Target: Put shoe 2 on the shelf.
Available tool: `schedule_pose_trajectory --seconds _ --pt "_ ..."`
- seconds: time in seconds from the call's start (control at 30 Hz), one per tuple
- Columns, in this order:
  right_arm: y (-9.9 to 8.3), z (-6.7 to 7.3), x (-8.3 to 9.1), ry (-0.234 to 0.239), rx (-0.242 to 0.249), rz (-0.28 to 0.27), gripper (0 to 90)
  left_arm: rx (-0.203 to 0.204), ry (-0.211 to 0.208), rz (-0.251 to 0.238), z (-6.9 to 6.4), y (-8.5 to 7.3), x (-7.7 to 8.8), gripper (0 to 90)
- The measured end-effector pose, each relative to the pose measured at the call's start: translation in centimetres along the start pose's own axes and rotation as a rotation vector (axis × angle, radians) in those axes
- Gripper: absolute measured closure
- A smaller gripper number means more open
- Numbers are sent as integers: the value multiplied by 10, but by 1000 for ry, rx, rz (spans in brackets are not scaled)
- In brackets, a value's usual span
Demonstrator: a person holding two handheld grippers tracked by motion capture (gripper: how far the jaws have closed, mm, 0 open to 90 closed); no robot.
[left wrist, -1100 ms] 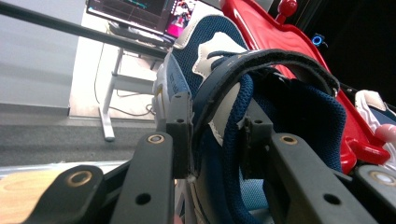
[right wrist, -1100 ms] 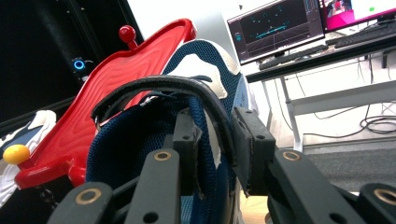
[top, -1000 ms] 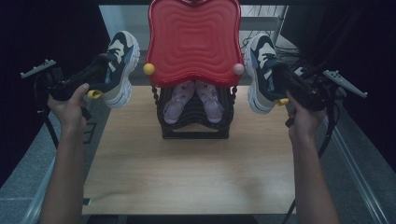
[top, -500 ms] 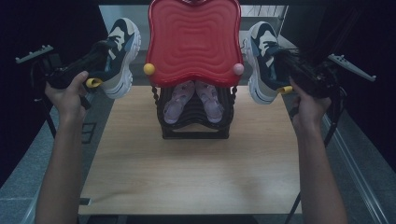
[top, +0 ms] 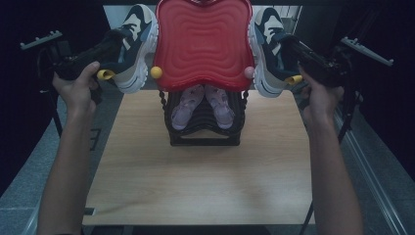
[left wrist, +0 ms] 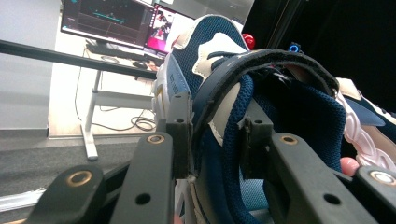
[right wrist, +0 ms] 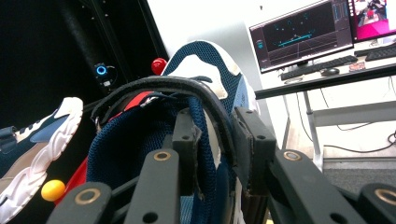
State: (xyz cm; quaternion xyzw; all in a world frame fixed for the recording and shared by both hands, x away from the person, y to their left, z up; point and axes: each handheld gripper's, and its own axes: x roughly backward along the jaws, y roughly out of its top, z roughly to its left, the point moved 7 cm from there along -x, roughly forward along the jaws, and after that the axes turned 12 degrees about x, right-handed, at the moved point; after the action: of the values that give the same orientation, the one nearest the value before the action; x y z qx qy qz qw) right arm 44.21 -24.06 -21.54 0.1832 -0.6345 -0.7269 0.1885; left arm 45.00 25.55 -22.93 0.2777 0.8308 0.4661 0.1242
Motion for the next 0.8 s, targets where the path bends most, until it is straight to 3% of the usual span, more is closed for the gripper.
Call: schedule_pose_trajectory --seconds 0.37,0.6,0.8 --pt "19 24 -24 47 8 2 712 -8 -17 23 -19 9 -19 705" --pt "26 52 -50 96 27 28 711 -20 -28 36 -33 11 -35 705" --pt "31 67 -73 115 29 45 711 -36 -37 44 -47 16 -51 705"
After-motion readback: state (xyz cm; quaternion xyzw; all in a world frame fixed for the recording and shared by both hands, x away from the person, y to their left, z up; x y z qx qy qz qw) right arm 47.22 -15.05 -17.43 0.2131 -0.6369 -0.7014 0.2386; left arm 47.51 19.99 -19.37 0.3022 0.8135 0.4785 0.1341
